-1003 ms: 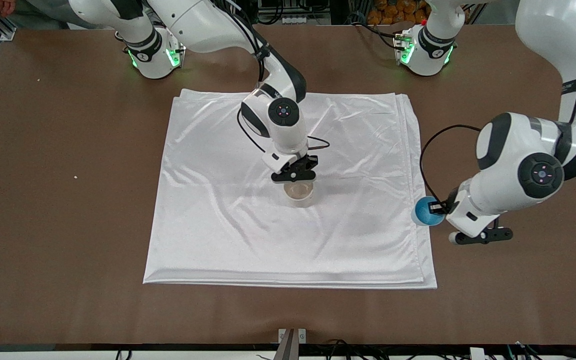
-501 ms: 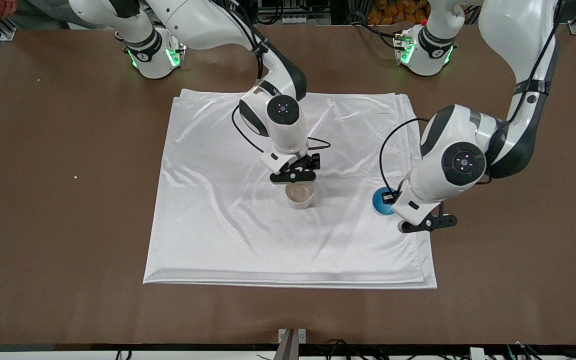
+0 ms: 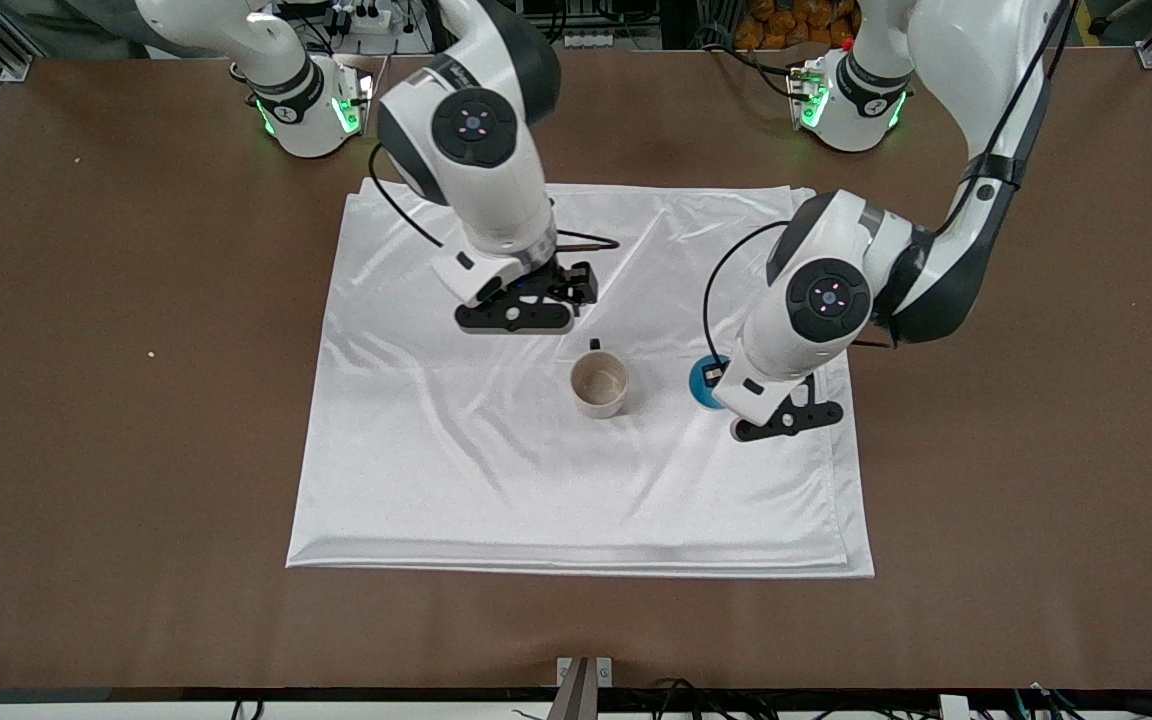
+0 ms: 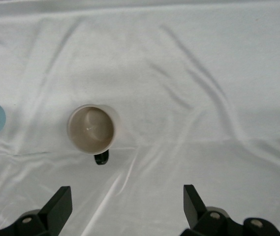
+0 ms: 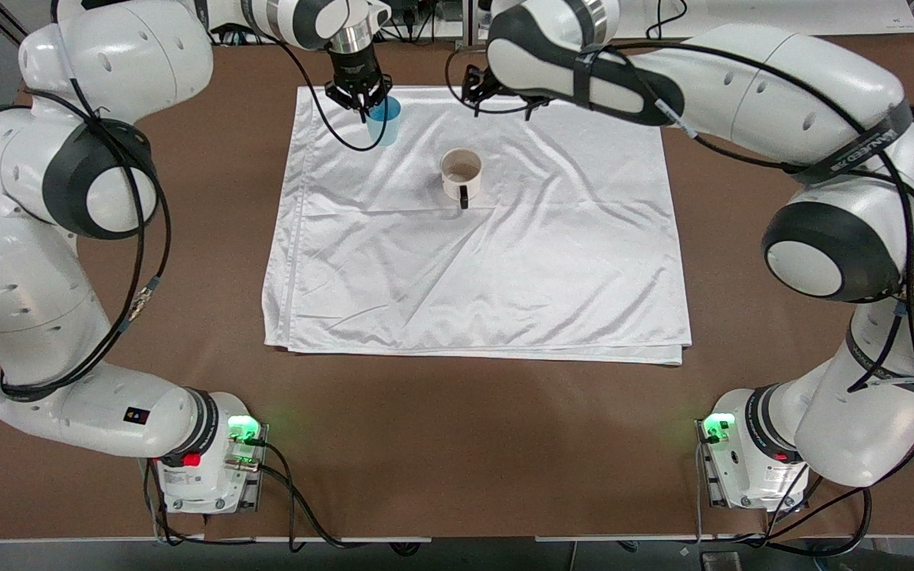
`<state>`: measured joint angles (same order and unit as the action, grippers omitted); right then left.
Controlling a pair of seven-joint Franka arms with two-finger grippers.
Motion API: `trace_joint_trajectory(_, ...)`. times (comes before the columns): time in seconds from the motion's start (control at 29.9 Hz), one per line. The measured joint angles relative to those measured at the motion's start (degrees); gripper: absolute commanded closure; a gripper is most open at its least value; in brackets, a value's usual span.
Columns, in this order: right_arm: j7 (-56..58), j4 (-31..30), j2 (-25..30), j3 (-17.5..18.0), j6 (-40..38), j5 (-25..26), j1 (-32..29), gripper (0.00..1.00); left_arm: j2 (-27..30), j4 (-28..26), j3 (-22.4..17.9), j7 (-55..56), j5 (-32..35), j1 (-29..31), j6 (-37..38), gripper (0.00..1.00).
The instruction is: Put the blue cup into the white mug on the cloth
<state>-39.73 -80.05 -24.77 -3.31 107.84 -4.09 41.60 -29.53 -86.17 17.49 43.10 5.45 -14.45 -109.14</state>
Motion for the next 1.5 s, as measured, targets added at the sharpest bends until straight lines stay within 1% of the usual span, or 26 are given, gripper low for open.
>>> trace_joint_trajectory(0.17, 7.07, -0.06, 1.98, -2.19, -4.03, 1.35, -3.54, 0.00, -0.55, 0.55, 0.10, 3.56, -0.80, -3.19, -0.58, 1.00)
trace_joint_trajectory(0.33, 13.73, -0.05, 3.84, -5.73, -7.65, 1.86, -6.39, 0.00, -1.91, 0.92, 0.11, 7.04, -0.82, -6.55, -2.50, 1.00)
trace_joint_trajectory(0.47, 19.62, -0.05, 5.37, -9.78, -11.04, 1.88, -7.81, 0.00, -3.25, 1.03, 0.10, 9.05, -0.82, -8.37, -5.45, 1.00)
trace_joint_trajectory(0.6, 22.52, -0.13, 6.48, -14.83, -14.53, 1.90, -8.31, 0.00, -4.50, 1.10, 0.09, 10.63, -0.82, -9.43, -8.31, 1.00)
trace_joint_trajectory(0.7, 24.79, -0.19, 6.81, -18.37, -15.18, 1.90, -8.48, 0.00, -5.30, 1.23, 0.09, 11.28, -0.82, -9.84, -9.72, 1.00)
trace_joint_trajectory(0.84, 28.34, -0.33, 6.90, -21.37, -15.20, 1.89, -8.98, 0.00, -6.13, 1.40, 0.09, 11.88, -0.82, -10.24, -11.18, 1.00)
trace_joint_trajectory(0.97, 32.41, -0.71, 7.01, -22.60, -14.50, 1.88, -10.61, 0.00, -6.83, 1.55, 0.08, 12.24, -0.82, -10.46, -12.87, 1.00)
trace_joint_trajectory(1.1, 36.61, -2.33, 8.07, -22.81, -11.34, 1.57, -13.89, 0.00, -7.74, 1.58, 0.06, 12.29, -0.82, -10.51, -14.91, 1.00)
trace_joint_trajectory(1.24, 38.32, -4.55, 9.78, -22.87, -9.05, 1.36, -16.15, 0.00, -8.63, 1.61, 0.05, 12.29, -0.82, -10.64, -15.53, 1.00)
trace_joint_trajectory(1.5, 38.52, -5.84, 13.38, -22.76, -8.63, 1.32, -16.76, 0.00, -10.09, 1.67, -0.13, 12.30, -0.82, -10.86, -16.00, 1.00)
